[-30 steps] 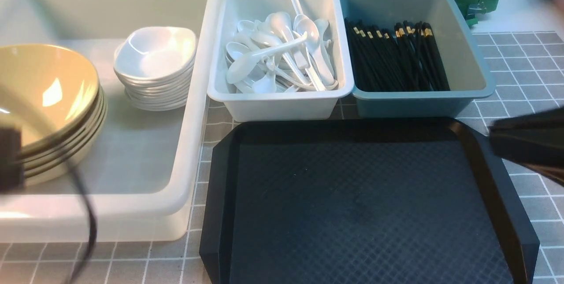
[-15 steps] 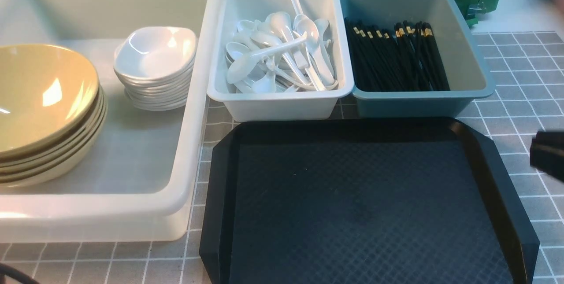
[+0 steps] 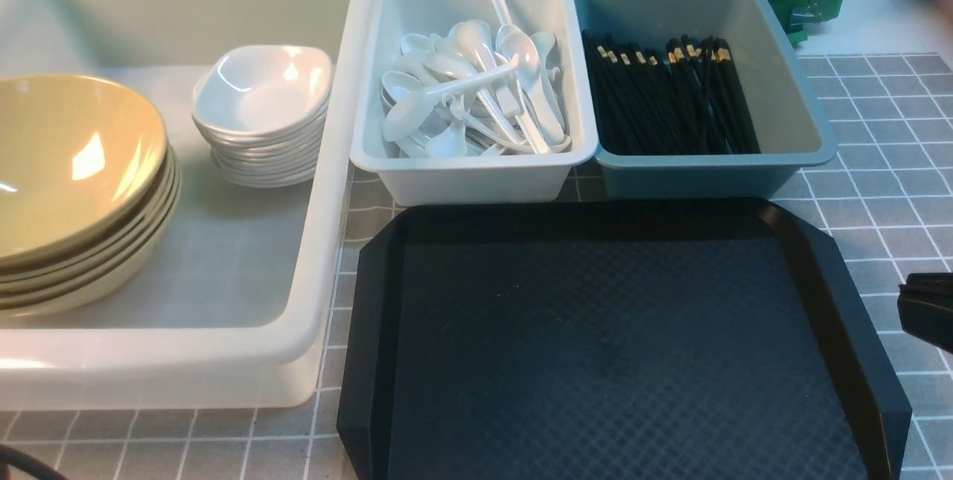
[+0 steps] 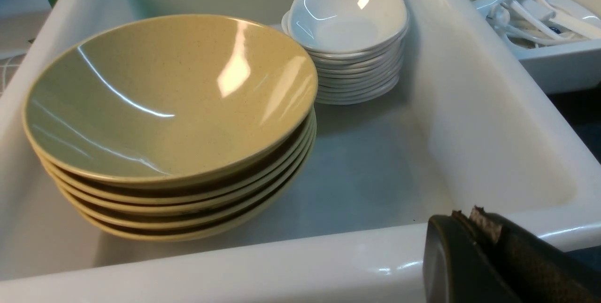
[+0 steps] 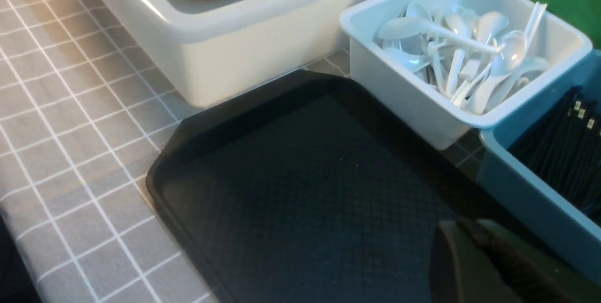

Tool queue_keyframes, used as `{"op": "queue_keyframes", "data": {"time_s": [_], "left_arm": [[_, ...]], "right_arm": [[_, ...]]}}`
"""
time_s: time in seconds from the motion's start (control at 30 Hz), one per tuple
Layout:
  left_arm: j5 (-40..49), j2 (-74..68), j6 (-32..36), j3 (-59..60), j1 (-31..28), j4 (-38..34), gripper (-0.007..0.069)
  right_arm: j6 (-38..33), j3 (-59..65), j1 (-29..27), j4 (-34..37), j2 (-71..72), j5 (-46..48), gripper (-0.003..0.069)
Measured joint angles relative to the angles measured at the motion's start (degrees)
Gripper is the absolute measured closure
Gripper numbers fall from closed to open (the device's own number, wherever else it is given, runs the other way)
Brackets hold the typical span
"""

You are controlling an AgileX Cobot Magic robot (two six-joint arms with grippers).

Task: On grey table put chopsticks spoon bowls plates into blue grey white boxes.

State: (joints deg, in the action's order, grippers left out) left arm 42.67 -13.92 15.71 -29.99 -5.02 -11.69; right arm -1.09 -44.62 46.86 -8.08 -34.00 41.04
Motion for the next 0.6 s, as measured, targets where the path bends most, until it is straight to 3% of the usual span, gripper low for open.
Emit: {"op": "queue_keyframes", "data": {"time_s": [0.13,0.27,0.43,0.6], "left_arm": [[0.0,0.0,0.0,0.0,0.0,0.0,0.0636],[0.0,0.0,0.0,0.0,0.0,0.0,0.0636],[0.0,0.0,0.1,0.0,0.0,0.0,0.0636],[0.0,0.0,0.1,0.0,0.0,0.0,0.0636]], "right_arm": [[0.0,1.7,0.0,0.1,1.2,-1.0,0.0614],[0.3,9.1,-1.7,0.6,7.6,-9.1,0.0614],[4.2,21.7,-13.2,-0.5,16.7,-28.3,0.0614],[9.3,31.5,-27.1,-0.7,22.6,-36.1,0.0614]]}}
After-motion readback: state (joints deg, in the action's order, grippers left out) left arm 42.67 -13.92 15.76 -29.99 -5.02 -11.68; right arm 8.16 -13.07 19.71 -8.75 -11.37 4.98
